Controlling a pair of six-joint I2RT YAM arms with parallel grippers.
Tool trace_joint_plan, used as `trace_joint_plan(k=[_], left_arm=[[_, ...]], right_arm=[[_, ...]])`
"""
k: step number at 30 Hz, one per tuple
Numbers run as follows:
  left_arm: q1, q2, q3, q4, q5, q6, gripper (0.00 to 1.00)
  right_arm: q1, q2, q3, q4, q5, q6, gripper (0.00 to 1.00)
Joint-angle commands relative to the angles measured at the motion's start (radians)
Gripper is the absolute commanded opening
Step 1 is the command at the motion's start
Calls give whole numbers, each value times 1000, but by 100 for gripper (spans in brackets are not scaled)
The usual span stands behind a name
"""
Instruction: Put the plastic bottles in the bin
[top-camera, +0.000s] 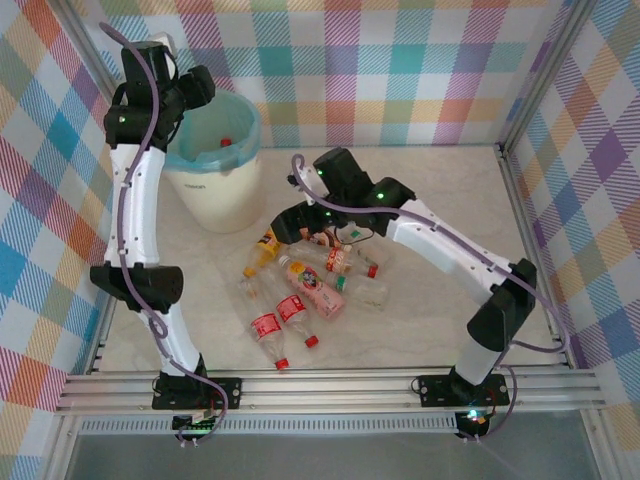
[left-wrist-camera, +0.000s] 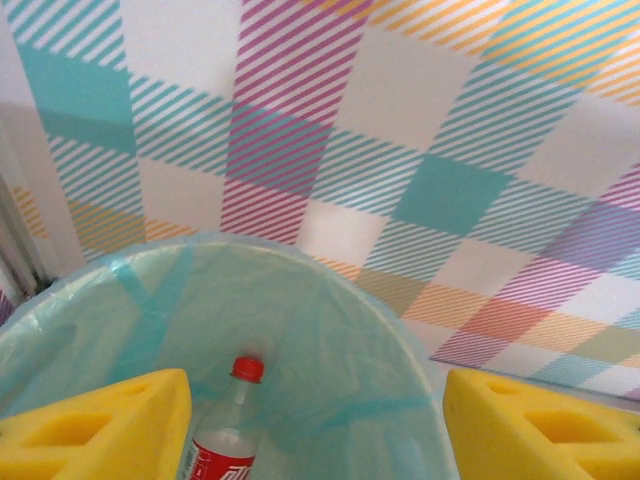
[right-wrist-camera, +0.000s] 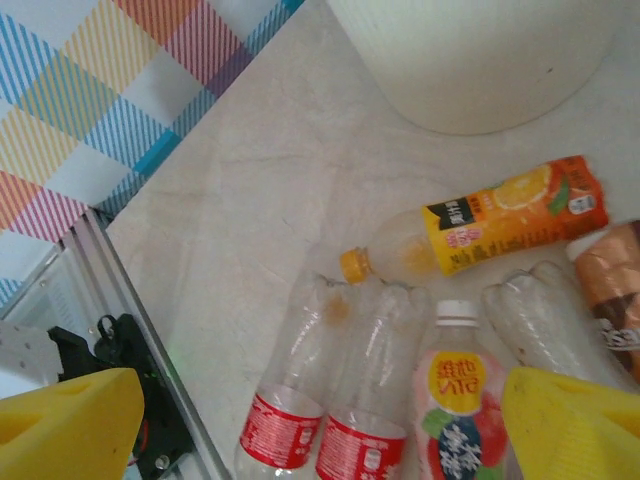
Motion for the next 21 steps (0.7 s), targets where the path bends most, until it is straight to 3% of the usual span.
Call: trace_joint_plan(k=[1,10,15,21], left_arm=[[-64,-91,-59,28,-8,38,68],[-210,-204,-170,46,-70,108,68],[-276,-251,-235,39,-53,132,68],[-379,-383,-467,99,-13,179,68]], right_arm=[[-10,-77,-47,-45,79,-77,92],[-99,-178,-195,-111,143,-152,86],[-104,-225,-294,-110,107,-242,83],[-100,-227,-404,-83,21,-194,77]])
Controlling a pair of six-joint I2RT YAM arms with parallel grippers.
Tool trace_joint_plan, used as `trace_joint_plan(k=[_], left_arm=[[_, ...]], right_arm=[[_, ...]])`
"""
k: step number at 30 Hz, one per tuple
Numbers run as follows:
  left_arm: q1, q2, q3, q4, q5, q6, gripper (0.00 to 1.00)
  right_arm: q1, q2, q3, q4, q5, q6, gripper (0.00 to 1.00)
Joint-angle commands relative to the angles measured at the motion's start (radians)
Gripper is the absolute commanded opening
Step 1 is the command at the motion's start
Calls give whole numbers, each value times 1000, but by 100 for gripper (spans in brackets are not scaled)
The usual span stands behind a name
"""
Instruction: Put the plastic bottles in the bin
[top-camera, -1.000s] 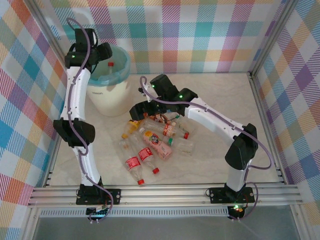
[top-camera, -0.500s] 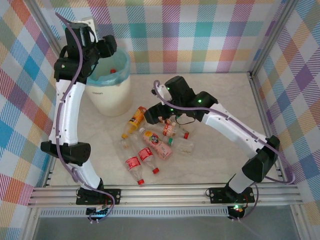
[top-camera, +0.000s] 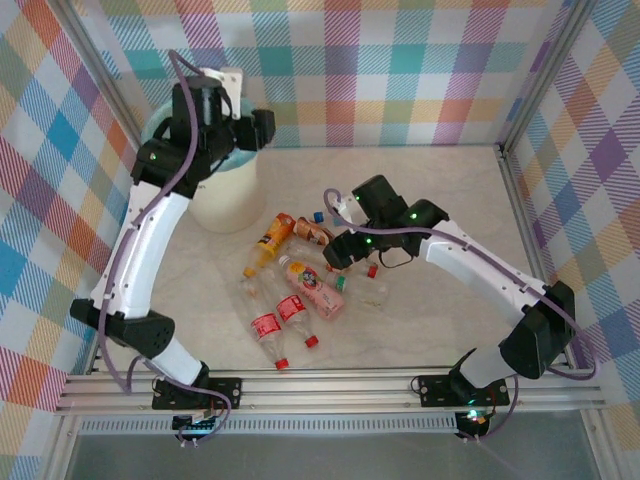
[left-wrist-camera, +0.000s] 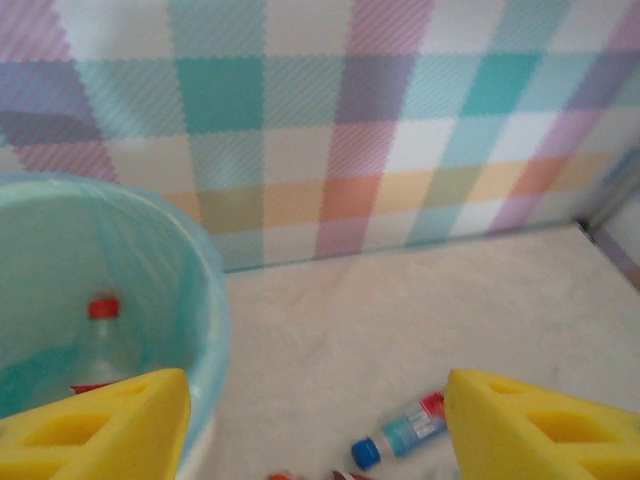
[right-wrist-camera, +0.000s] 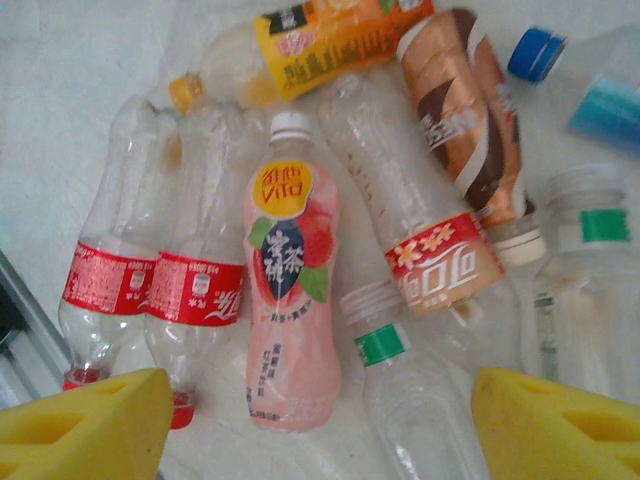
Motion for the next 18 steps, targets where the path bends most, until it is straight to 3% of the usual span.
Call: trace_joint_plan(k=[1,10,18], left_arm=[[-49,-107,-124,68,33,38,69],[-86,-283,-505,109,242,-49,70],[-86,-336,-682,133,176,-130,70]], right_arm=[[13,-2,-49,9,-75,14,75],[100,134,-88,45,-51,69,68],[152,256,-80,53,-12,99,69]])
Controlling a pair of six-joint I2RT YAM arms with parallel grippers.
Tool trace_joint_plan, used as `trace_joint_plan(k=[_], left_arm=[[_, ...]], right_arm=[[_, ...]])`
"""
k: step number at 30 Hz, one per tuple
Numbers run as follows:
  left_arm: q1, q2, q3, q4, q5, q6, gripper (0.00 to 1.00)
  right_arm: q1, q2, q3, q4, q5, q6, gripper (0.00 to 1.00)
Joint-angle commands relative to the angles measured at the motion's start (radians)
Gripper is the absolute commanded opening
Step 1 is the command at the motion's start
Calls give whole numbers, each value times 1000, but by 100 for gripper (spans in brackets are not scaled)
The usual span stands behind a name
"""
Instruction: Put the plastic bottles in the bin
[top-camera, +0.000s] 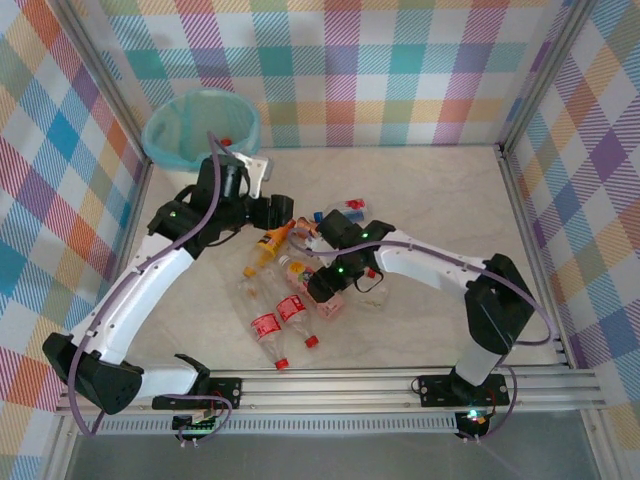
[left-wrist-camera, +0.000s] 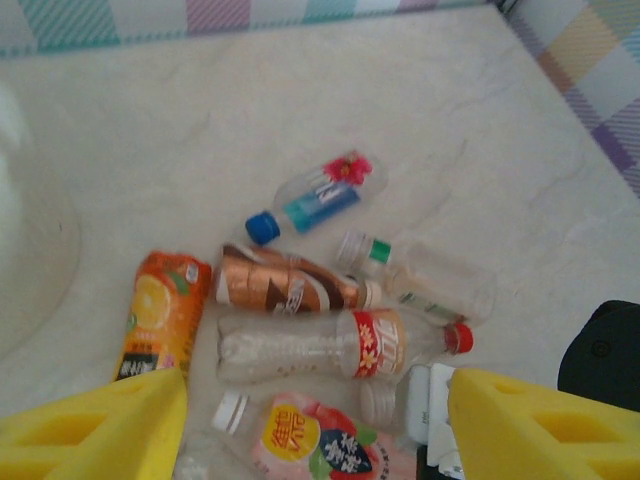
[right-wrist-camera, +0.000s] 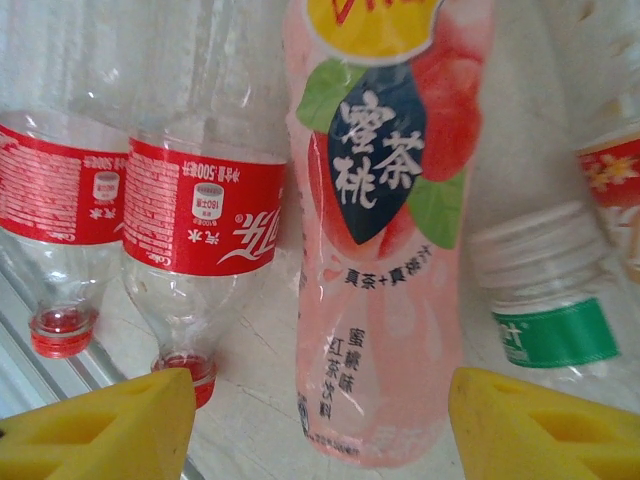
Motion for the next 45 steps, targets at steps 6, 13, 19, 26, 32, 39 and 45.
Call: trace_joint_plan(k=[6,13,19,26,32,39,45], left_arm=[[-7,-40,-17,38,-76,-26,70],[-7,-51,-4,54,-67,-24,71],[-7,-56,3,45,-82,-19,71],[-7,-47,9,48,-84,-19,72],[-7,-43,20,46,-84,-24,72],[-7,-48,28,37,-93,-28,72],[-7,-50,34,37,-102,-34,72]], right_arm=[[16,92,7,2,18,31,71],[20,170,41,-9,26,29,74],[22,208,53,-22,37,28,74],[22,203,60,-34,45,25,70],[22,164,57,-38,38,35,64],[22,115,40,-42,46,45,60],[22,82,29,-48,49,48,58]])
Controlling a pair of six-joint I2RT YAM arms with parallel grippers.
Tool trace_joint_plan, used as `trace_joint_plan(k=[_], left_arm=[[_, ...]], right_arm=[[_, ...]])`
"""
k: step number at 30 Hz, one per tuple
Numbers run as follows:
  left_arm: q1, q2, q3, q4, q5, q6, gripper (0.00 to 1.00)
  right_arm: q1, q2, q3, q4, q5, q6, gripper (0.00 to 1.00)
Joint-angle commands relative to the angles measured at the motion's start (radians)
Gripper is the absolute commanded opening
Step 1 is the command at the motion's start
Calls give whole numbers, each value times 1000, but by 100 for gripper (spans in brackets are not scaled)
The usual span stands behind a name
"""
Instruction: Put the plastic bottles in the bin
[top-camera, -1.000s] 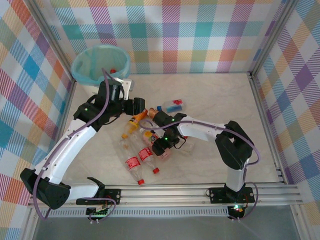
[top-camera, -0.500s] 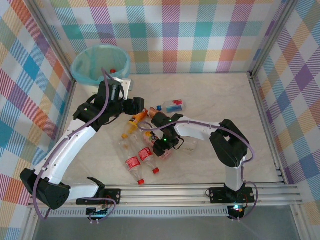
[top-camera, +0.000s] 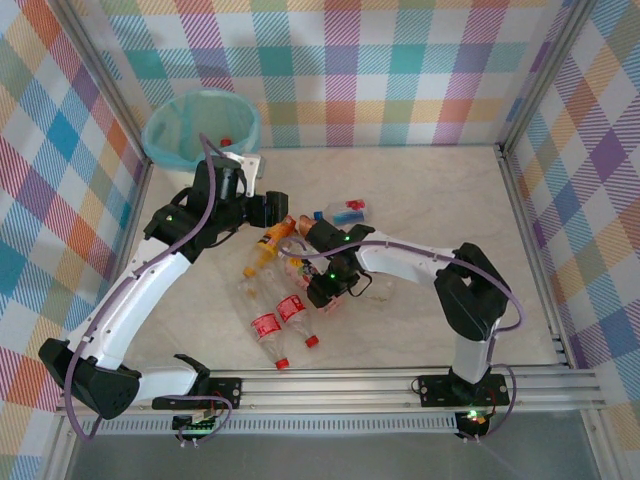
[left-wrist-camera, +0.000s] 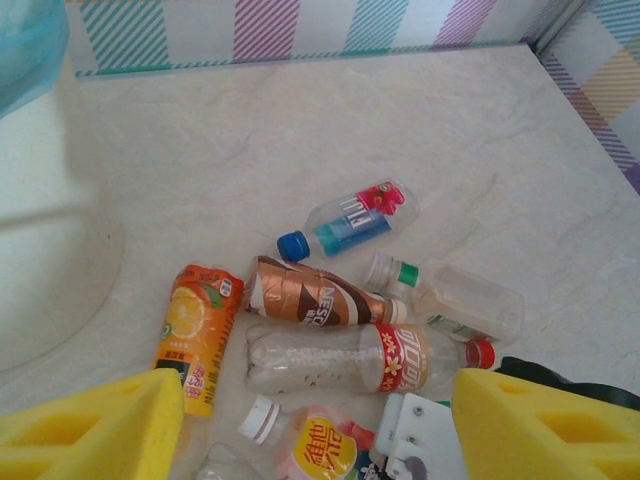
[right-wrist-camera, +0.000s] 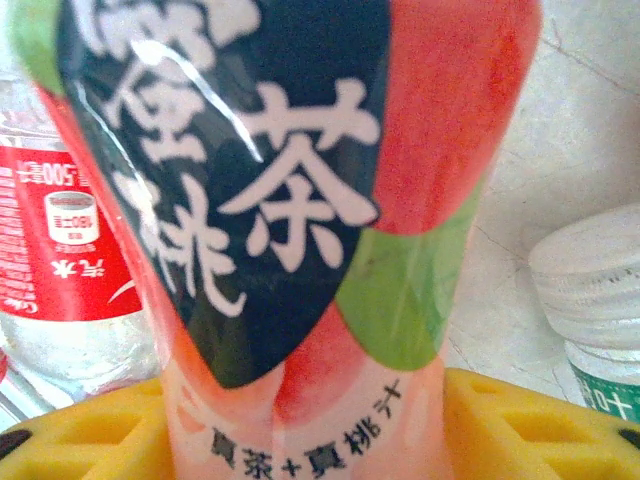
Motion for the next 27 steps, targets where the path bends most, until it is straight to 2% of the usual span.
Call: trace_joint_plan(k=[1,27], left_arm=[[-7,-22,33,12,-15,-9,72],[-7,-10,57,7,-87,-50,72]], right_arm=[[4,-46,-4,-27,2,16,58],[4,-147,-24,-25,2,21,55]])
